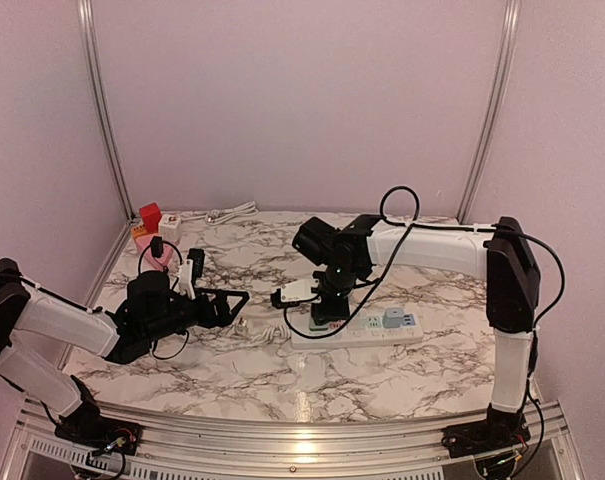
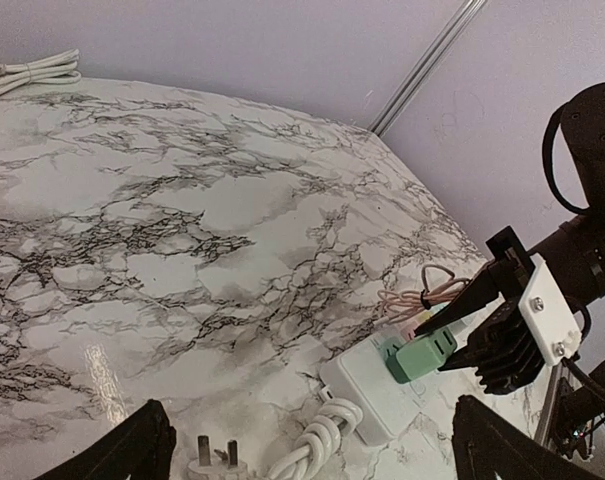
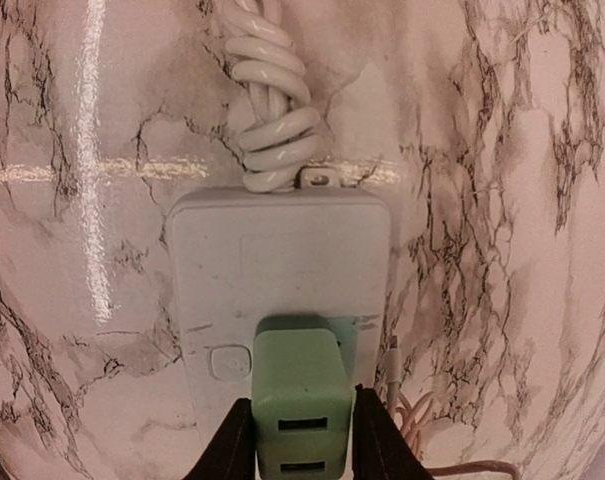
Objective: Insert the plug
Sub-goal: Adjust the socket at the center of the board.
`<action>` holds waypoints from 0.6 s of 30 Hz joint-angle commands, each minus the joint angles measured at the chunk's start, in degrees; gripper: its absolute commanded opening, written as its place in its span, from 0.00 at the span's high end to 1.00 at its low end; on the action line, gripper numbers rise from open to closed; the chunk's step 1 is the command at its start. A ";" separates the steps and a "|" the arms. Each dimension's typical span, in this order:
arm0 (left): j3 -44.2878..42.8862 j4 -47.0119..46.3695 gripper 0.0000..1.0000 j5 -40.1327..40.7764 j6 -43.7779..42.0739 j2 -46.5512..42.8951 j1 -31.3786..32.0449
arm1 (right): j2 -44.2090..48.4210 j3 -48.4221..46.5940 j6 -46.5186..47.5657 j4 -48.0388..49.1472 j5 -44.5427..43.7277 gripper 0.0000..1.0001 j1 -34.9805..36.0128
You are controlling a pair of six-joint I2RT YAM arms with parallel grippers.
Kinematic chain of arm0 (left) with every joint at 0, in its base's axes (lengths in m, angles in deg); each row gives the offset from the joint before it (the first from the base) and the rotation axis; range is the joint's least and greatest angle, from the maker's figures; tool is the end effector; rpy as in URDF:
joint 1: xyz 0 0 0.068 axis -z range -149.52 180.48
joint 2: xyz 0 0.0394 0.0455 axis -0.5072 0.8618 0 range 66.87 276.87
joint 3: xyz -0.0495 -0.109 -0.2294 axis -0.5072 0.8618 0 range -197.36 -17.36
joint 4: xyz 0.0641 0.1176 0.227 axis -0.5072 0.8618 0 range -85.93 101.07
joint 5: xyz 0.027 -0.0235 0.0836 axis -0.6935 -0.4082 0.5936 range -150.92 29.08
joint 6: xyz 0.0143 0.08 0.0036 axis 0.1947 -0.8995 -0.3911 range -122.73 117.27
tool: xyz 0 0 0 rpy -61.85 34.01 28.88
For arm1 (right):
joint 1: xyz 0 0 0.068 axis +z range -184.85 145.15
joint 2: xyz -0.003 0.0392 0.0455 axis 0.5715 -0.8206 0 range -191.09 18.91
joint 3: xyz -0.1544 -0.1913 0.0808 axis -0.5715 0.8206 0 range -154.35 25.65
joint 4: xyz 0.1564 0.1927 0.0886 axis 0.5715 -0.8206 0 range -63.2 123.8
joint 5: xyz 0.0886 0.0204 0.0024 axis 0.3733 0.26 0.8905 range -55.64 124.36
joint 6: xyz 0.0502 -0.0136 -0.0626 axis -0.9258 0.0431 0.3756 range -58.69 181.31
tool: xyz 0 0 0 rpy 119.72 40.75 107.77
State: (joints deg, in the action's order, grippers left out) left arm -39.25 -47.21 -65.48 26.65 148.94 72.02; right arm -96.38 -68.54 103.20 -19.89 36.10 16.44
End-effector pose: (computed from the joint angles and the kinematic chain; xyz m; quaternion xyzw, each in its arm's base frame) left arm 0.2232 -0.2053 0.1536 0.1061 0.7522 -0.4015 0.5116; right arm 0.2589 0.3264 0.1666 -0.7214 0.6796 0.0258 0.1306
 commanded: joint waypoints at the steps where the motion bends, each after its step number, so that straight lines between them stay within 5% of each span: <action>1: 0.53 -2.59 0.01 -0.63 0.06 0.02 -0.49 | 0.06 -0.80 -0.57 1.39 -1.45 0.72 0.38; 8: 0.53 -2.68 0.01 -0.67 0.07 0.12 -0.49 | 4.71 -1.94 -1.68 3.33 -3.70 0.59 0.60; 9: 0.46 -2.68 0.01 -0.67 0.06 0.12 -0.49 | 5.71 -1.81 -2.21 4.12 -4.33 0.39 0.63; 10: 0.45 -2.68 0.01 -0.66 0.06 0.12 -0.49 | 6.90 -1.60 -2.88 5.51 -5.06 0.07 0.59; 11: 0.49 -2.68 0.01 -0.70 0.06 0.12 -0.49 | 8.10 -1.07 -3.87 6.96 -5.94 0.02 0.38; 18: 0.53 -2.68 0.01 -0.74 -0.12 -0.28 -0.58 | 18.53 8.39 -15.91 21.90 -15.72 0.02 -3.54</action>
State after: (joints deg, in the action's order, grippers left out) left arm -39.23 -48.31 -65.61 26.67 148.94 71.84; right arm -83.76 -64.70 96.43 -8.89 27.81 15.65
